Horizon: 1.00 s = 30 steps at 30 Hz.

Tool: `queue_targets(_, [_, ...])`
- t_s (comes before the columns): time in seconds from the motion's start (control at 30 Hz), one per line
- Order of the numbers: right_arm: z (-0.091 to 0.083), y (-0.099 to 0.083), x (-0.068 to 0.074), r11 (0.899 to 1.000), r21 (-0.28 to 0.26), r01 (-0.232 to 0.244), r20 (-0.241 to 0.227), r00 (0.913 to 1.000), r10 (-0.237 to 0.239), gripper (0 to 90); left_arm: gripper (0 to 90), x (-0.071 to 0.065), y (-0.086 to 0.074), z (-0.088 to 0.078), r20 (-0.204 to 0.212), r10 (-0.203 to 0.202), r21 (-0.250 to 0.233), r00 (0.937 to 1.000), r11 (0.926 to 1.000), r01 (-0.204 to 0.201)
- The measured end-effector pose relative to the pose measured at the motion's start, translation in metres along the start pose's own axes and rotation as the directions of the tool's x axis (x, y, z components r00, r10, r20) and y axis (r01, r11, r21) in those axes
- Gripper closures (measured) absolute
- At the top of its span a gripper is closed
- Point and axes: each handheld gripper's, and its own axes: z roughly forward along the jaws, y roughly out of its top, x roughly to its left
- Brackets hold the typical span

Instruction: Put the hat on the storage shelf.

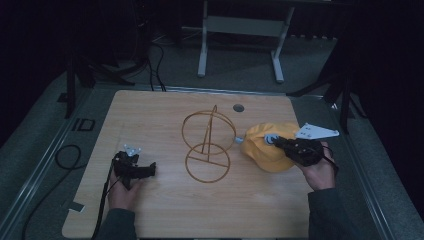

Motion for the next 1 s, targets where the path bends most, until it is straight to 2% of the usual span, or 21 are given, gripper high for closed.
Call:
queue_targets(0.03, [-0.002, -0.001, -0.002, 1.0, -0.017, -0.024, -0.019, 0.9995, 0.024, 85.5, 0.4, 0.0, 0.0, 0.0, 0.0, 0.0, 0.0, 1.0, 1.0, 0.0])
queue_targets(0.13, [-0.001, -0.003, -0.005, 0.999, -0.019, -0.039, -0.021, 0.999, 0.039, 85.5, 0.4, 0.0, 0.0, 0.0, 0.0, -0.001, -0.001, 1.0, 1.0, 0.001])
queue_targets(0.17, [0.001, -0.008, -0.01, 0.998, -0.012, -0.063, -0.02, 0.9978, 0.063, 85.3, 0.4, 0.0, 0.0, 0.0, 0.0, 0.0, -0.001, 1.0, 1.0, 0.0])
queue_targets(0.2, [0.001, -0.008, -0.01, 0.998, -0.012, -0.063, -0.02, 0.9978, 0.063, 85.3, 0.3, 0.0, 0.0, 0.0, 0.0, 0.0, -0.001, 1.0, 1.0, 0.0])
queue_targets(0.23, [0.002, -0.015, -0.016, 0.996, -0.005, -0.092, -0.015, 0.9957, 0.092, 85.1, 0.4, 0.0, 0.0, 0.0, 0.0, 0.0, -0.001, 1.0, 1.0, 0.0])
queue_targets(0.27, [0.002, -0.015, -0.016, 0.996, -0.005, -0.092, -0.015, 0.9957, 0.092, 85.1, 0.4, 0.0, 0.0, 0.0, 0.0, 0.0, -0.001, 1.0, 1.0, 0.0])
queue_targets(0.3, [0.003, -0.022, -0.022, 0.993, 0.008, -0.119, 0.01, 0.9928, 0.119, 84.5, 0.4, 0.0, 0.0, 0.0, 0.0, 0.0, 0.0, 1.0, 1.0, 0.0])
queue_targets(0.4, [0.003, -0.028, -0.029, 0.989, 0.018, -0.144, 0.032, 0.9892, 0.143, 83.6, 0.4, 0.0, 0.0, 0.0, 0.0, 0.001, 0.0, 1.0, 1.0, -0.001])
queue_targets(0.43, [0.002, -0.034, -0.033, 0.988, 0.029, -0.155, 0.061, 0.9864, 0.153, 81.7, 0.3, 0.0, 0.0, 0.0, 0.0, 0.0, 0.0, 1.0, 1.0, 0.0])
queue_targets(0.57, [0.0, -0.038, -0.036, 0.987, 0.05, -0.156, 0.098, 0.9838, 0.15, 76.6, 0.4, 0.0, 0.0, 0.0, 0.0, 0.0, 0.0, 1.0, 1.0, 0.0])
queue_targets(0.63, [-0.003, -0.038, -0.036, 0.988, 0.077, -0.131, 0.129, 0.9843, 0.121, 71.6, 0.4, 0.0, 0.0, 0.0, 0.0, 0.0, 0.0, 1.0, 1.0, 0.0])
queue_targets(0.77, [-0.007, -0.035, -0.037, 0.99, 0.077, -0.114, 0.136, 0.9854, 0.103, 67.9, 0.4, 0.0, 0.0, 0.0, 0.0, 0.0, 0.0, 1.0, 1.0, 0.0])
queue_targets(1.0, [-0.007, -0.029, -0.036, 0.991, 0.092, -0.096, 0.128, 0.9882, 0.084, 67.2, 0.4, 0.0, 0.0, 0.0, 0.0, -0.001, 0.0, 1.0, 1.0, 0.001])
